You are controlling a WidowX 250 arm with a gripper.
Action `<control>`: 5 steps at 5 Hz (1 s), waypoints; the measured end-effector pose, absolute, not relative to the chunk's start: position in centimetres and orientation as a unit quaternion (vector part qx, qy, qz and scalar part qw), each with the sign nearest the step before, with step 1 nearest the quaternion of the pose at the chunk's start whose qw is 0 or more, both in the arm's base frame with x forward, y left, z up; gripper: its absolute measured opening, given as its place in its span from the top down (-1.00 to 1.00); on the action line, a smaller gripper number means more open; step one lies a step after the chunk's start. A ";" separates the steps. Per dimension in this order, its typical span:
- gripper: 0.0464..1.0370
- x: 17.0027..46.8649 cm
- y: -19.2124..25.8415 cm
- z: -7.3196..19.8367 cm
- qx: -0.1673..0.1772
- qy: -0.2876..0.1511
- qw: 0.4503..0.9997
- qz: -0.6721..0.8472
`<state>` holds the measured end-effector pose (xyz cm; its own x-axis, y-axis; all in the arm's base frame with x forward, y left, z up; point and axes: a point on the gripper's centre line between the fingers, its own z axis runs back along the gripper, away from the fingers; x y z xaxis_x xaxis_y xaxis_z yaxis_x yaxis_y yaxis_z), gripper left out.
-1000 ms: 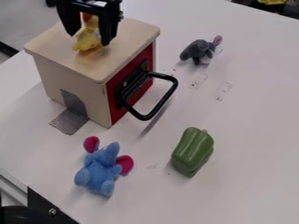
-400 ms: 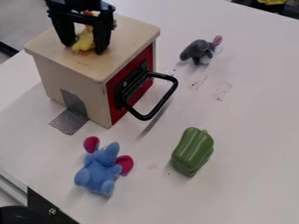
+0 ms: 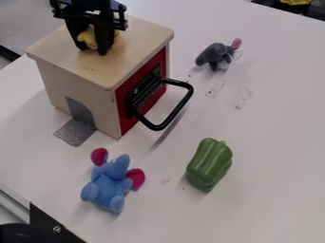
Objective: Move the yellow object to the upper middle of the table
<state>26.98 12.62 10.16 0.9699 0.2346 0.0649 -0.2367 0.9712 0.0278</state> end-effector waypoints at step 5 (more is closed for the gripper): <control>0.87 36.9 -3.1 10.2 -0.039 -0.043 0.998 -0.010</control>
<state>36.95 -3.06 10.19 0.9961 -0.0156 0.0874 0.0224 0.9967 -0.0775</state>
